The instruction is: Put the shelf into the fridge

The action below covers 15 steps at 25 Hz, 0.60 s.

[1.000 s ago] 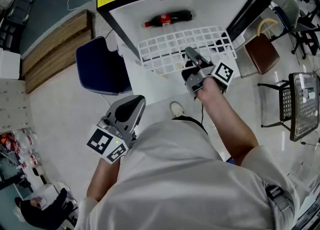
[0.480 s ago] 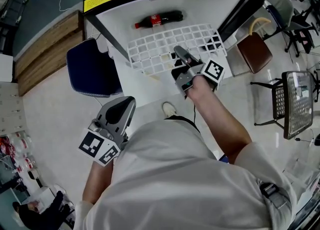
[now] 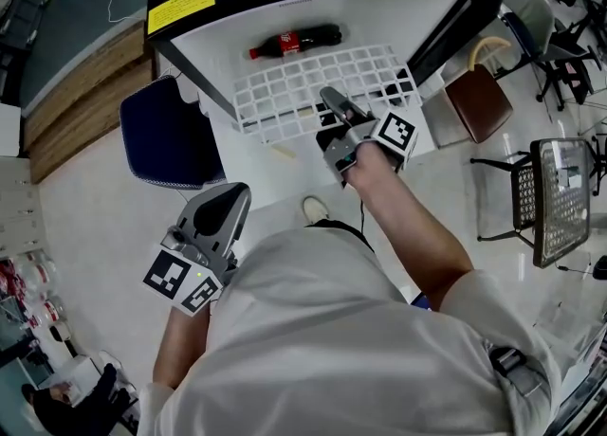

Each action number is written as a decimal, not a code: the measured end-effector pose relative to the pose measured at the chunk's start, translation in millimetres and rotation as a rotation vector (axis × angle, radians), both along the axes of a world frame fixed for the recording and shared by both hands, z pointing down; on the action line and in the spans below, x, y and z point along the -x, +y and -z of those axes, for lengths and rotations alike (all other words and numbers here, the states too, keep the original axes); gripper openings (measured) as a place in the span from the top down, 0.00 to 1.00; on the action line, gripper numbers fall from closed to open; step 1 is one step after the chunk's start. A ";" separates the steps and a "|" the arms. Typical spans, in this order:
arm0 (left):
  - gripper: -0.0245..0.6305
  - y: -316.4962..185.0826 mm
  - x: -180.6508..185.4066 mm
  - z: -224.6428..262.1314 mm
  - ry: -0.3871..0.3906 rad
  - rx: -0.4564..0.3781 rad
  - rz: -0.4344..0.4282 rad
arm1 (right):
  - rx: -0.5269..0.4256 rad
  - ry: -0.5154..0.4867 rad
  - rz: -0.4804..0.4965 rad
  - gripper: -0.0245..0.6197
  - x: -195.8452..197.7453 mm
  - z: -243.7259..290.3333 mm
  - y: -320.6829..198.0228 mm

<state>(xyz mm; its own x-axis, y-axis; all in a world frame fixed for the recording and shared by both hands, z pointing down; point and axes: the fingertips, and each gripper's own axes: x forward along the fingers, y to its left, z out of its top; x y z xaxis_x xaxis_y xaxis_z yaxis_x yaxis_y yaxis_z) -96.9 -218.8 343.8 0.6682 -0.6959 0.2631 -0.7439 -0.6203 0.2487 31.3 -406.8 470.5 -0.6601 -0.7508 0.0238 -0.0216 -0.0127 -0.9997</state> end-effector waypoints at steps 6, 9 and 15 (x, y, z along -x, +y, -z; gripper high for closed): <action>0.93 3.4 -4.4 -2.9 0.000 -0.005 0.008 | -0.001 -0.003 0.007 0.91 1.4 -2.1 -0.8; 0.93 1.6 -4.6 -4.0 -0.002 -0.005 0.018 | -0.002 -0.007 0.010 0.91 2.0 -2.8 -3.7; 0.93 1.7 -5.6 -7.3 -0.006 -0.006 0.038 | -0.004 -0.014 0.011 0.91 2.5 -3.9 -6.9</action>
